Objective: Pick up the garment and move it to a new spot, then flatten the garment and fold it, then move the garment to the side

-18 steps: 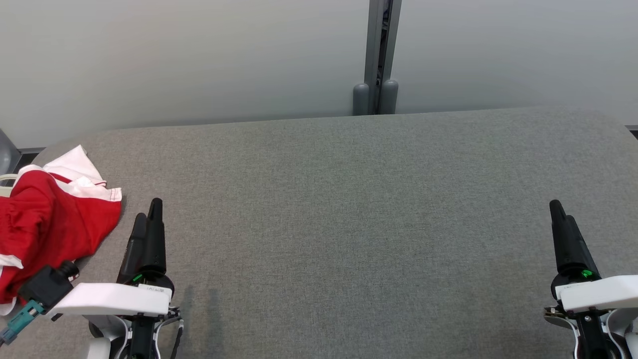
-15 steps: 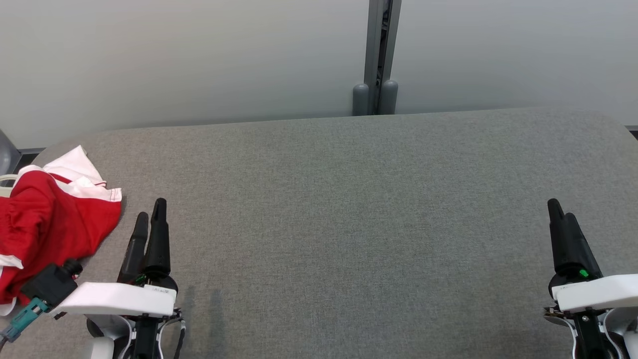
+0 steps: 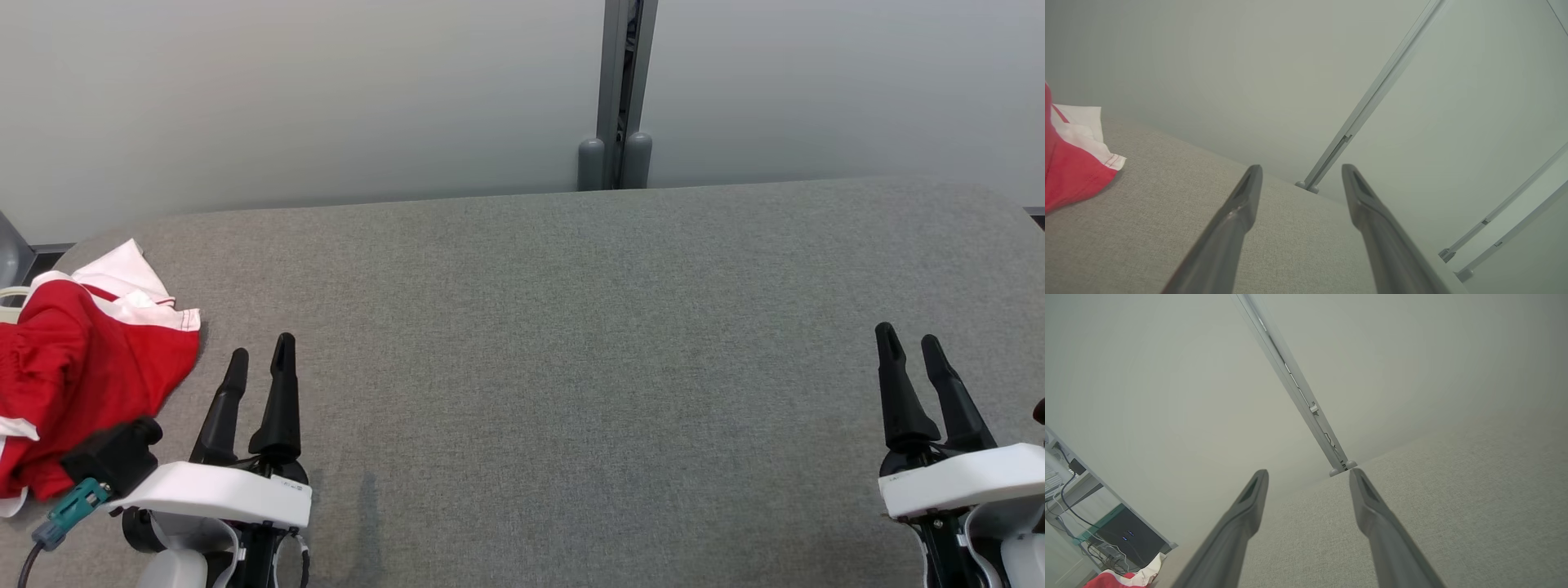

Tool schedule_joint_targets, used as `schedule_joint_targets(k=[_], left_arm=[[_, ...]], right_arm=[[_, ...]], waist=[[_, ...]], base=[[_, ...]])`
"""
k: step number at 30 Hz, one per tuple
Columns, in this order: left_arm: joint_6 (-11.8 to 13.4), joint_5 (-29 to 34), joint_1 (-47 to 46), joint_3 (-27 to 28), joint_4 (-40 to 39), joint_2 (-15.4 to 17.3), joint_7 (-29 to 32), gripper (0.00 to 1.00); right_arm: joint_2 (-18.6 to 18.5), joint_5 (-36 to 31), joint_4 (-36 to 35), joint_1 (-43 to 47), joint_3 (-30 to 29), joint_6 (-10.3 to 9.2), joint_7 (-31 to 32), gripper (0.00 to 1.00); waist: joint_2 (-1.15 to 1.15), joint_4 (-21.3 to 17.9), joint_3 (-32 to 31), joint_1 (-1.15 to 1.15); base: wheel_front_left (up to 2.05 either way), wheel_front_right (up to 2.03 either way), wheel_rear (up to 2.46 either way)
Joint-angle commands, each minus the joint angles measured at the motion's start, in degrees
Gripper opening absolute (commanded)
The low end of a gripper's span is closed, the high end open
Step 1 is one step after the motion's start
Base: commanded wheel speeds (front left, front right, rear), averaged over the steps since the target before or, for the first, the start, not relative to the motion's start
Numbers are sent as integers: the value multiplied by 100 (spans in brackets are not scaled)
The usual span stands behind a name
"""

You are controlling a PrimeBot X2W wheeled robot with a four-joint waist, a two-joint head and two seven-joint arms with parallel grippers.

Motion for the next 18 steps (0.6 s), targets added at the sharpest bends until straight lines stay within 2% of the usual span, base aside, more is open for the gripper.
schedule_joint_targets(k=[1, 11, 18], left_arm=[[27, 211, -200, -10, -32, 60, -63, 100], [153, 1064, -207, -125, 161, 141, -244, 100], [212, 1428, -198, -160, 258, 177, -331, 100]], right_arm=[[-72, -222, -81, -141, 22, 27, -79, 100], [-139, -1168, 3, -138, 101, 29, -258, 100], [-154, -1607, 79, -144, 159, 31, -349, 100]], waist=[[0, 3, 1, 0], [0, 8, -2, 0], [0, 9, -9, 0]], base=[[0, 0, 0], [0, 0, 0], [0, 0, 0]])
